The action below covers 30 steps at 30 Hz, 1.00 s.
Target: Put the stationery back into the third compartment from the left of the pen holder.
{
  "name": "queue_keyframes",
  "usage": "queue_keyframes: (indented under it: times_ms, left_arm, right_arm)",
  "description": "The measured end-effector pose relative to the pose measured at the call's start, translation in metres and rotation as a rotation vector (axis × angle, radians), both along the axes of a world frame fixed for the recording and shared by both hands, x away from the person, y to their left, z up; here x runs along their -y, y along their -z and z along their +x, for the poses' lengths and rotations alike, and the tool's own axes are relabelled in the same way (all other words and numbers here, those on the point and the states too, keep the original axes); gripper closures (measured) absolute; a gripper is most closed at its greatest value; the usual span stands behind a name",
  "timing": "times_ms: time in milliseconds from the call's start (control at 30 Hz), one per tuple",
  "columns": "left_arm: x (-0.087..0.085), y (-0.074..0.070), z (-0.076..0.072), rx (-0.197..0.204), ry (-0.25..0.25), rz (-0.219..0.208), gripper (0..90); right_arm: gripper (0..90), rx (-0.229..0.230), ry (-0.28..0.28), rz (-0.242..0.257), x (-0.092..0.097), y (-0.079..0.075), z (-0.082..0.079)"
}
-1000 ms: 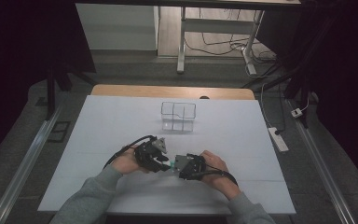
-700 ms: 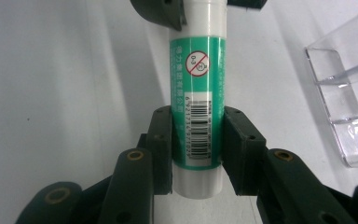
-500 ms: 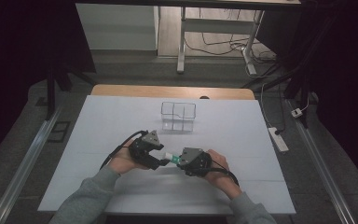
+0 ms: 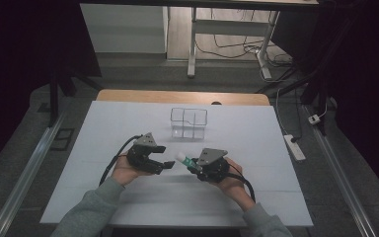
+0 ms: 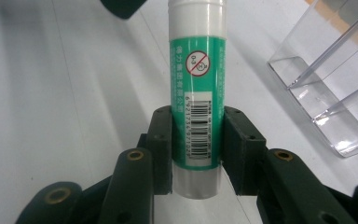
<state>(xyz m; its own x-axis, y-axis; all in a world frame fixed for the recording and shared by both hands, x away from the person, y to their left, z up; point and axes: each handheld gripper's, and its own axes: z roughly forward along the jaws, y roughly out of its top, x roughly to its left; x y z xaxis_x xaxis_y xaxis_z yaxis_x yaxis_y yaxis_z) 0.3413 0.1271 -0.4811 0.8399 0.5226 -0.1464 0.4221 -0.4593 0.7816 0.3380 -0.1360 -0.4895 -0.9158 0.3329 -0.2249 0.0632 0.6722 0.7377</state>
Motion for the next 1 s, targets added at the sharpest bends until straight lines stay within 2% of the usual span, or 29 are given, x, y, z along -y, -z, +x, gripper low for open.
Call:
queue_keyframes:
  times_ms: [233, 567, 667, 733, 833, 900, 967, 1000]
  left_arm:
    - [0.011, 0.000, -0.004, 0.014, 0.015, -0.039, 26.9]
    - [0.017, 0.004, -0.003, 0.011, -0.009, -0.123, 28.3]
    - [0.018, 0.005, -0.002, -0.002, -0.009, -0.168, 33.3]
    - [0.018, 0.006, -0.001, -0.006, 0.004, -0.200, 40.5]
    - [0.021, 0.006, -0.002, -0.005, 0.021, -0.222, 54.3]
    - [0.021, 0.005, -0.001, -0.018, 0.032, -0.246, 58.9]
    - [0.021, 0.005, -0.001, -0.027, 0.038, -0.247, 61.6]
    - [0.021, 0.005, -0.001, -0.028, 0.042, -0.242, 62.2]
  right_arm:
    - [64.9, -0.016, 0.022, 0.041, -0.001, 0.002, 0.000]
    - [64.9, -0.018, 0.018, 0.089, -0.004, 0.002, -0.003]
    - [64.9, -0.022, 0.014, 0.100, -0.006, 0.003, -0.004]
    - [64.9, -0.018, 0.010, 0.110, -0.007, 0.003, -0.004]
    - [64.8, -0.016, 0.008, 0.122, -0.008, 0.002, -0.006]
    - [64.7, -0.017, 0.006, 0.112, -0.008, 0.002, -0.006]
    - [64.7, -0.024, 0.001, 0.119, -0.008, 0.004, -0.005]
    - [64.6, -0.023, 0.002, 0.107, -0.008, 0.004, -0.005]
